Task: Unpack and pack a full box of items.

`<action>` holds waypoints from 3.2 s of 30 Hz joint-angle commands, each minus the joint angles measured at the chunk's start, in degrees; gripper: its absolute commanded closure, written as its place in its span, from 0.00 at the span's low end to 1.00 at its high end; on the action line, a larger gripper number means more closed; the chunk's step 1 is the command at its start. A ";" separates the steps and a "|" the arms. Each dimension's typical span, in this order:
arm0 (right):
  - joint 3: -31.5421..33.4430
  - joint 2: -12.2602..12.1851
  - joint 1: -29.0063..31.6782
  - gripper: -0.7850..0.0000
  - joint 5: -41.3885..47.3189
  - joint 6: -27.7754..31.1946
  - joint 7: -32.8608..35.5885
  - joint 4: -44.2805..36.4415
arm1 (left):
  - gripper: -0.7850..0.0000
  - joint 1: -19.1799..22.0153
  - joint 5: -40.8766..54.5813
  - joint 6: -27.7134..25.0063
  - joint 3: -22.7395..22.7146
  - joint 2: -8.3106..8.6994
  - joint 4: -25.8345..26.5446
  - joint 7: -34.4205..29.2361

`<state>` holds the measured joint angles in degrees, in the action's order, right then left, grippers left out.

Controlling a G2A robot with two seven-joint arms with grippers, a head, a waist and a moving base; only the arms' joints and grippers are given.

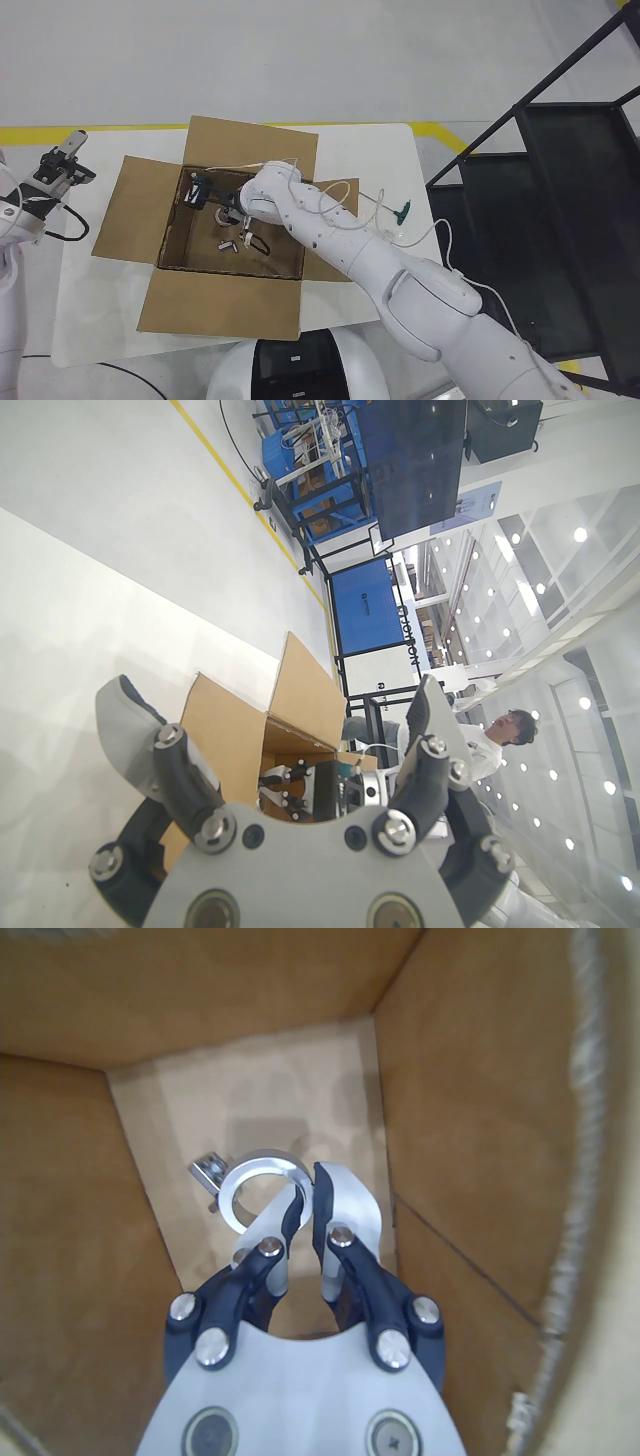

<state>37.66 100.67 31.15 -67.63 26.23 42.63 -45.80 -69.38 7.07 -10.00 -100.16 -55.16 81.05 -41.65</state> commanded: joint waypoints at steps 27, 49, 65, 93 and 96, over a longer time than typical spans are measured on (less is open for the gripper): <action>40.42 -16.61 48.24 1.00 12.34 23.28 -0.63 -64.04 | 0.00 0.00 0.00 0.00 0.00 0.00 0.00 0.00; 40.67 -16.68 48.57 1.00 12.48 23.46 -1.08 -64.09 | 0.00 0.00 0.00 0.00 0.00 0.00 0.00 0.00; 40.67 -16.68 48.57 1.00 12.48 23.46 -1.08 -64.09 | 0.00 0.00 0.00 0.00 0.00 0.00 0.00 0.00; 71.86 -22.10 71.88 1.00 1.64 17.29 1.82 -64.07 | 0.00 0.00 0.00 0.00 0.00 0.00 0.00 0.00; 68.31 -22.21 69.94 1.00 -6.75 13.11 -0.30 -60.31 | 0.00 0.00 0.00 0.00 0.00 0.00 0.00 0.00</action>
<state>106.95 78.50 101.71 -70.94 40.75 42.83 -107.11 -69.38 7.07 -10.00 -100.16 -55.16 81.05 -41.65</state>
